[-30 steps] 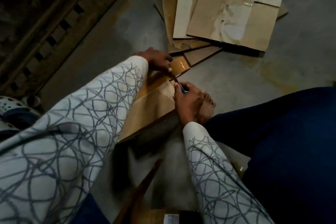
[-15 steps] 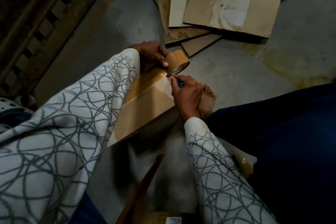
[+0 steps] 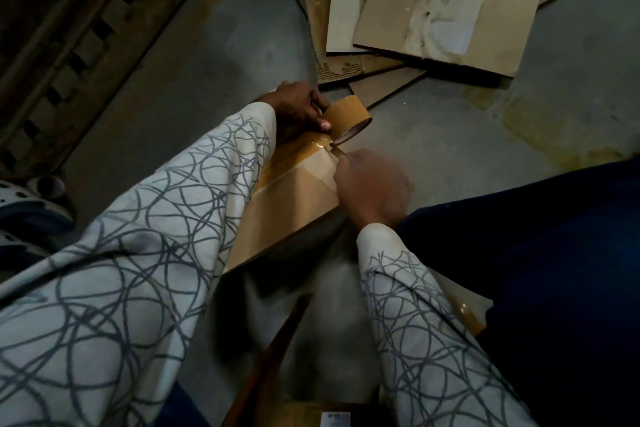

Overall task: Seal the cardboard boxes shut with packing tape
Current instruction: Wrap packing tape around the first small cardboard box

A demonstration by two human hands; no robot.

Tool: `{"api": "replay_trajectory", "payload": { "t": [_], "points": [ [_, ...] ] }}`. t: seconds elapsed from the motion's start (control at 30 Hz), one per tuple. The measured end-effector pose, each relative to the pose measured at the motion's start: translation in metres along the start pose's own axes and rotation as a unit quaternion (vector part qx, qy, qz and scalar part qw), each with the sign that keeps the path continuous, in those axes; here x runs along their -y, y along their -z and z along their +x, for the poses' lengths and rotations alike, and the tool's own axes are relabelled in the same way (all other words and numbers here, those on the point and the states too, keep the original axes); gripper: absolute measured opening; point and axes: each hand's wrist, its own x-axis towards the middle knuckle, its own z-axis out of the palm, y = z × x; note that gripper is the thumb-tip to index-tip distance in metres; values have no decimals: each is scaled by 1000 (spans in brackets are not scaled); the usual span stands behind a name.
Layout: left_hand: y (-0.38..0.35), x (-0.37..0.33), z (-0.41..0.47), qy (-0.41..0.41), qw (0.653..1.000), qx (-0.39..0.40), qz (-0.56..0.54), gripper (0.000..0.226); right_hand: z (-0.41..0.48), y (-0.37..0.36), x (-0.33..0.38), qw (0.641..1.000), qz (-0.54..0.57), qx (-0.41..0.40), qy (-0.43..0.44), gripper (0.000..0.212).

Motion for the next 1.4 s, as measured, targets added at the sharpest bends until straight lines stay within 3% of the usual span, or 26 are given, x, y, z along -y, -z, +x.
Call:
{"api": "replay_trajectory", "payload": {
  "t": [0.17,0.27,0.33,0.43,0.53,0.63,0.67,0.73,0.8,0.9,1.0,1.1,1.17,1.23,1.33,1.4],
  "points": [
    [-8,-5,-8,-16,998,-30,-44,42,-1,-1,-8,994,73,7,-80,23],
    [-28,-1,-6,-41,974,-118,-186,32,-4,-9,-14,990,93,21,-105,20],
    [-40,-1,-7,-48,965,-172,-194,29,-9,-14,-17,986,112,10,-125,22],
    [-40,-7,-12,-70,960,-157,-223,30,-12,-14,-13,977,155,-30,-144,22],
    [-19,-9,-25,-94,897,-224,-370,30,-13,-14,1,970,214,-72,-88,20],
    [-10,8,-60,-86,851,-301,-421,30,-12,-14,14,965,259,-28,-21,60],
    [-13,17,-75,-79,842,-324,-423,30,-13,-14,18,969,247,-10,11,67],
    [-25,43,-110,-57,830,-377,-408,27,-15,-16,24,980,183,-21,76,54],
    [-42,73,-151,-17,821,-416,-390,20,-17,-23,25,989,105,-47,90,33],
    [-79,116,-214,62,775,-465,-423,19,-24,-27,31,994,-37,12,106,34],
    [-106,141,-264,138,716,-466,-501,23,-38,-14,50,983,-154,40,89,35],
    [-125,138,-296,161,683,-422,-574,26,-62,-10,66,983,-120,25,134,38],
    [-145,123,-308,159,707,-391,-567,28,-89,-11,73,987,-48,31,150,36],
    [-167,105,-312,139,771,-345,-517,26,-121,-5,78,987,51,93,123,31],
    [-188,76,-320,104,859,-300,-402,34,-161,6,70,969,122,210,46,46],
    [-195,61,-325,81,882,-294,-360,38,-176,12,50,967,146,205,23,58]
  ]
}}
